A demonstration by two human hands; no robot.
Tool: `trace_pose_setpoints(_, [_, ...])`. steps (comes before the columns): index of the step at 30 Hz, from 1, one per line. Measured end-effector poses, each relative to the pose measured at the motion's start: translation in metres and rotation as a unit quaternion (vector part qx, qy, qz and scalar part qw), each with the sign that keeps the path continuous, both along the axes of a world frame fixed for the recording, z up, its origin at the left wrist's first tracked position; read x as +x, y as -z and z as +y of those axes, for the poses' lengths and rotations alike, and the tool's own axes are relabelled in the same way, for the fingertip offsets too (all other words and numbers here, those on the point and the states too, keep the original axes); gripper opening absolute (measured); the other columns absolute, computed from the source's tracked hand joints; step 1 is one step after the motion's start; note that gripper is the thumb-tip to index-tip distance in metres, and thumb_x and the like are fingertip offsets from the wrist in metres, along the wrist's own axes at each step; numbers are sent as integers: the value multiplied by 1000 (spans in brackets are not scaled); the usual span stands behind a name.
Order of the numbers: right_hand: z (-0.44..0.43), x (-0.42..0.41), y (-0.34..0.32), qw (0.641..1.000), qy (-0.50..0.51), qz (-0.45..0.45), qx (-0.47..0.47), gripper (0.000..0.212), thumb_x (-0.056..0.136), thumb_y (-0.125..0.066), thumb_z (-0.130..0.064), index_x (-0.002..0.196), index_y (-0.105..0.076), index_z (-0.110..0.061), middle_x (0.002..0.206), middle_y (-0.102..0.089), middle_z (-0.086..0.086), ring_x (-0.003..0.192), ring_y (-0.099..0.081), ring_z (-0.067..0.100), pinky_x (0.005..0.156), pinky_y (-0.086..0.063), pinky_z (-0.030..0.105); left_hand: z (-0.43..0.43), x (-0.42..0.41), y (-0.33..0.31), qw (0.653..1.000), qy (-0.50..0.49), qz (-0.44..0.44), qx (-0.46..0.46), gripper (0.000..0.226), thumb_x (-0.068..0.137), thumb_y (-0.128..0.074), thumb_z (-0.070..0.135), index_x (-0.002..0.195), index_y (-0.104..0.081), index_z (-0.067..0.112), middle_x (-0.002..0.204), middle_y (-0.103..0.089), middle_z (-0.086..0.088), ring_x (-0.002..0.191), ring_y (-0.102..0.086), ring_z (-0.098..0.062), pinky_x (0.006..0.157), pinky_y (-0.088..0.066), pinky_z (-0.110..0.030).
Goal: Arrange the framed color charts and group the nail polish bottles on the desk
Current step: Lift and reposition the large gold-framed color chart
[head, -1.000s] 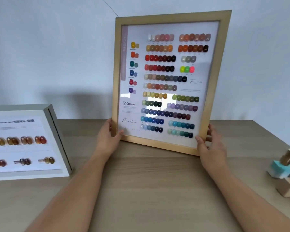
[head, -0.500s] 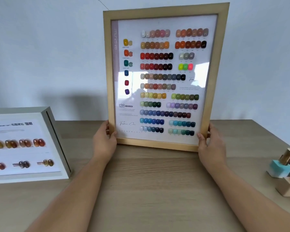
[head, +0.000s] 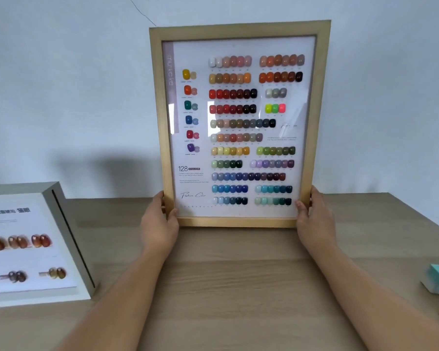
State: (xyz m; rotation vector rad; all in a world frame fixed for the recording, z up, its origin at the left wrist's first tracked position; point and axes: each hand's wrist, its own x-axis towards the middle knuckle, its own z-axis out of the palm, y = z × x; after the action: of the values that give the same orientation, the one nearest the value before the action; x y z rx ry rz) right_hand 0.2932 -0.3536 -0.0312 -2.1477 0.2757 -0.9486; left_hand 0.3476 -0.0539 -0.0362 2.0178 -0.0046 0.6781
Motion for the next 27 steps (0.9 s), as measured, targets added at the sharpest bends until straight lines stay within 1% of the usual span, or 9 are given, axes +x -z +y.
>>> trace_pose_setpoints(4, [-2,12,-1,1000,-3,4,0,41,90,-53,-13,129,-44,-6,115,-54,14,102,-51,28,83,-37,28,-1,10,-1,1000,1,16,-7,45,84,-58,9,128,-49,17,108,-63,-3,95,-58,-20,89,-48,-36])
trace_pose_setpoints(9, [-4,21,-2,1000,-6,22,0,45,91,-52,-15,134,-41,-5,122,-53,14,109,-50,29,90,-40,32,-2,18,0,1000,6,19,-10,42,82,-59,6,122,-53,19,102,-65,-3,88,-60,-22,86,-48,-35])
trace_pose_setpoints(12, [-5,24,-1,1000,-11,20,6,45,91,-52,-16,134,-42,-6,122,-54,14,108,-51,27,89,-39,30,-1,19,2,1000,6,19,-4,42,82,-60,6,121,-53,18,99,-64,-1,85,-59,-20,82,-46,-30])
trace_pose_setpoints(17, [-8,26,-1,996,-35,41,76,50,92,-52,-28,138,-40,-11,127,-55,7,106,-50,16,91,-38,26,-1,20,2,1000,20,23,-7,42,83,-59,8,122,-52,21,102,-63,-1,85,-60,-22,82,-48,-34])
trace_pose_setpoints(19, [-10,27,0,993,-46,43,97,48,92,-52,-30,136,-43,-13,124,-57,5,102,-51,14,89,-40,26,0,22,3,999,25,28,-18,43,84,-59,8,124,-51,22,105,-62,-2,86,-60,-22,82,-48,-34])
trace_pose_setpoints(22, [-10,28,0,993,-46,42,96,44,91,-53,-32,132,-48,-16,116,-60,5,96,-55,17,84,-43,27,1,24,3,999,31,24,-31,45,84,-61,9,126,-51,22,109,-61,-5,90,-59,-17,84,-47,-30])
trace_pose_setpoints(24, [-10,26,-1,994,-39,30,102,46,90,-55,-30,134,-46,-20,116,-56,1,99,-55,17,87,-46,30,3,24,3,999,26,16,-33,47,83,-63,10,126,-51,24,110,-59,-6,86,-57,-9,80,-45,-25])
trace_pose_setpoints(25, [-10,25,-1,993,-36,15,113,46,90,-56,-27,134,-45,-23,115,-55,0,100,-55,16,88,-46,32,4,24,3,999,28,12,-44,50,83,-65,11,128,-50,28,108,-58,-4,84,-57,-5,77,-44,-22])
trace_pose_setpoints(27, [-11,22,0,990,-40,-13,132,45,89,-57,-20,132,-46,-29,110,-57,0,97,-56,14,84,-47,29,6,22,3,996,45,3,-70,56,83,-66,14,128,-45,39,101,-57,4,88,-56,-2,74,-43,-18])
